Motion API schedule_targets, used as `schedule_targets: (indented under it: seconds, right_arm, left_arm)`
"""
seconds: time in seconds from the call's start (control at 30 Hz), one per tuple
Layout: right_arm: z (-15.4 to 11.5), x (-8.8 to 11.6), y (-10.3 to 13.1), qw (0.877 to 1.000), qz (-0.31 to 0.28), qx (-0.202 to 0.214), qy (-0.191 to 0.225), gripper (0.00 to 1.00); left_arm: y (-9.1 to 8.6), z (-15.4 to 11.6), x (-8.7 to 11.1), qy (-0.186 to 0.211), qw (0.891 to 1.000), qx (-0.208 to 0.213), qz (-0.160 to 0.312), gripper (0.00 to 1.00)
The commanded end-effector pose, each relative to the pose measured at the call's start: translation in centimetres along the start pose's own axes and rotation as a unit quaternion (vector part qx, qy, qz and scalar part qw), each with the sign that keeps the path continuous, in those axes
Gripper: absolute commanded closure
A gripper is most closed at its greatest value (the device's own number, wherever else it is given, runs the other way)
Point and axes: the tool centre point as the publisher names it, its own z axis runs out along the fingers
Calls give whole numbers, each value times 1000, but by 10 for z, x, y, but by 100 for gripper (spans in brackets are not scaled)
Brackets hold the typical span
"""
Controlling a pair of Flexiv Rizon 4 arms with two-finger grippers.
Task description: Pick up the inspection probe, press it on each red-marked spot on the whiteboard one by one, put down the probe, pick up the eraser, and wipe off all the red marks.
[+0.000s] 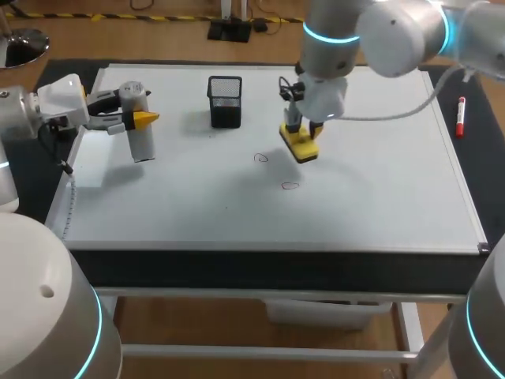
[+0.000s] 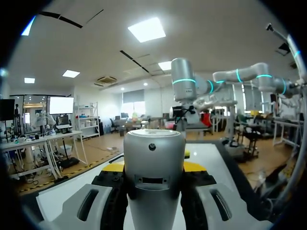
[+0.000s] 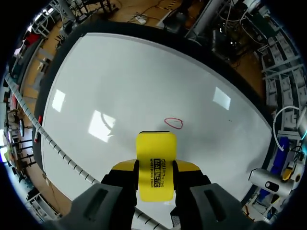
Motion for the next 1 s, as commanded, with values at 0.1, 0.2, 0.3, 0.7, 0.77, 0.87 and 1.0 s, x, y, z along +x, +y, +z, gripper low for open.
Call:
schedule_targets:
  seconds: [0.1,0.2,0.3,0.7,0.77,0.87,1.0]
  right_arm:
    - [9,-30,-17,1000,0,-19,15,100]
    - [17,-44,-21,999,6,-30,24,100]
    - [23,-54,-25,999,14,-39,26,100]
    - [35,-87,-25,999,-6,-32,36,100]
    - [37,-89,-26,999,-10,-34,36,100]
    - [40,-88,-28,999,-12,-35,34,100]
    - [43,-88,-29,999,-15,-36,30,100]
  left_arm:
    - [0,0,0,0,1000,2,1,100]
    - [0,0,0,0,1000,2,1,100]
    - [0,0,0,0,1000,2,1,100]
    - [0,0,0,0,1000,2,1,100]
    - [0,0,0,0,1000,2,1,100]
    - [0,0,0,0,1000,2,1,100]
    - [0,0,0,0,1000,2,1,100]
